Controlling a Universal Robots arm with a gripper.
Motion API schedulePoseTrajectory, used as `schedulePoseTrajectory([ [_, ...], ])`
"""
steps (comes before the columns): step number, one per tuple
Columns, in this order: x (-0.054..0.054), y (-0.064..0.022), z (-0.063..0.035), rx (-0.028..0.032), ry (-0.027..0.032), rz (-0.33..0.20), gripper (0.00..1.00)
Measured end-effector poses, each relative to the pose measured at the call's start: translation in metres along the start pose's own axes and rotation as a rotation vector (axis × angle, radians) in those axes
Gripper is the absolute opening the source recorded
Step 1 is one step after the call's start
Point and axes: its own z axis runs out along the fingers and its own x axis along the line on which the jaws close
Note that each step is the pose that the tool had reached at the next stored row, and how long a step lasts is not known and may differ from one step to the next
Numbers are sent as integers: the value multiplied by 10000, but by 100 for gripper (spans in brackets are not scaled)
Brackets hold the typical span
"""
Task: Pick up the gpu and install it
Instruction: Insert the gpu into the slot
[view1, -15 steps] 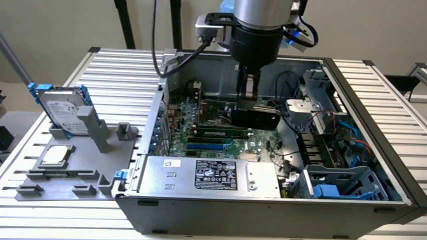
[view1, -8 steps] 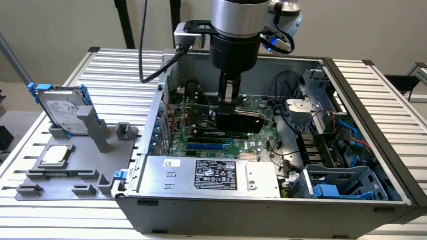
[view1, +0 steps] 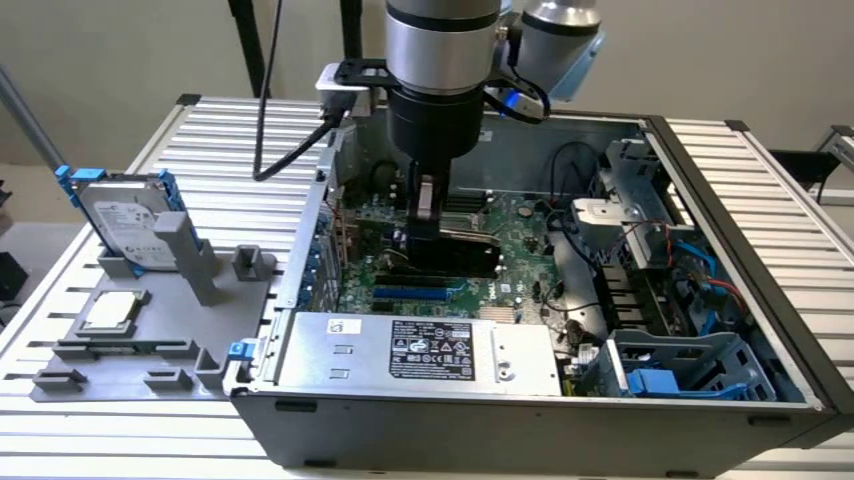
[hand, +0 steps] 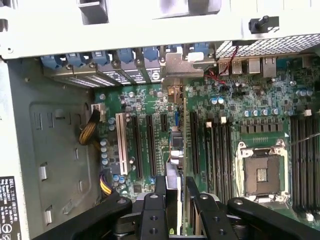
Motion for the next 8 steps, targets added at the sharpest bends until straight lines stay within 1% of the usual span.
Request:
schedulePoseTrajectory([
  [4,0,1,73,-1,-11,-68,27],
  [8,-1,2,139,-1,-30,-297,27],
])
